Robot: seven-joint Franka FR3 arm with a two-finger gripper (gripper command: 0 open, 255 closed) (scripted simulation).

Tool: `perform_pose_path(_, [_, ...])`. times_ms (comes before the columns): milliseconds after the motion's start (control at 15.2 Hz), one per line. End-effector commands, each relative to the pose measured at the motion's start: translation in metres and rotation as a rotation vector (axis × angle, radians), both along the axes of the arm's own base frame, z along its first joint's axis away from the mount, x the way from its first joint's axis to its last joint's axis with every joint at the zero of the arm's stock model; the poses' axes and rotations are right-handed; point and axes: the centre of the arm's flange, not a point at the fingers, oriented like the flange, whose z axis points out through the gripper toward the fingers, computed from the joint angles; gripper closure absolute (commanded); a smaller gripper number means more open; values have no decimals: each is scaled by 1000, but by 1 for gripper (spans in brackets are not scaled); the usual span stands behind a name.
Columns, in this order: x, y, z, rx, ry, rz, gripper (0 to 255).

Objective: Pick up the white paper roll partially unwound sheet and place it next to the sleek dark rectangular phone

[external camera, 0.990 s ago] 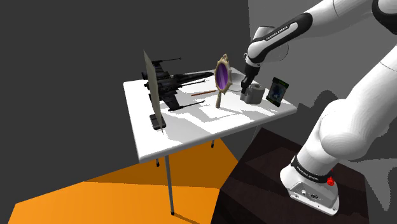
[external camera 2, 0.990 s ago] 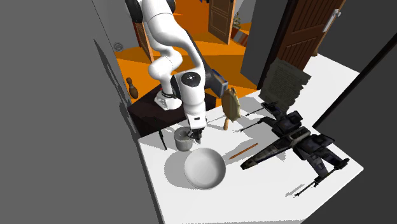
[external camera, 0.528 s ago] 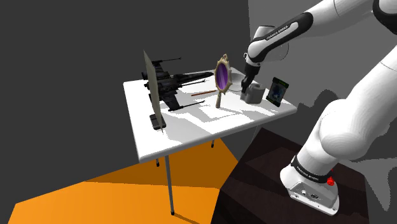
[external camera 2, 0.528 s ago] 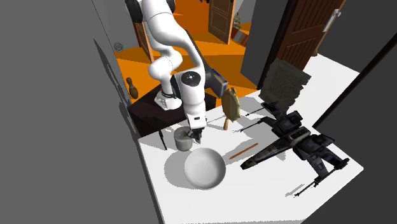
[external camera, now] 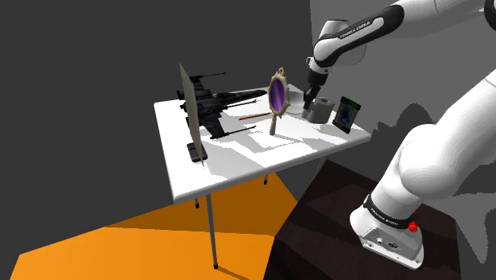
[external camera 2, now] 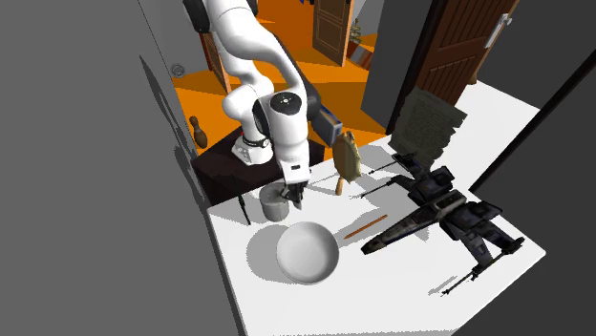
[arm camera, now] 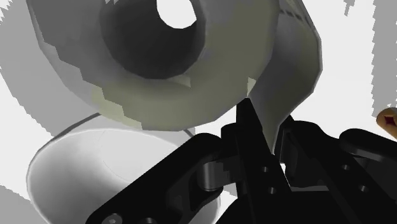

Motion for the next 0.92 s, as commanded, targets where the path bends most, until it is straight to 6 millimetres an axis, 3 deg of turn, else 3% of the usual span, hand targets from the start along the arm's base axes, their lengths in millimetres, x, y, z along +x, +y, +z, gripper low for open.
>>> perform_pose_path(0, [0, 0, 12, 0, 0, 0, 255])
perform_pose_path(858, [0, 0, 80, 0, 0, 0, 255])
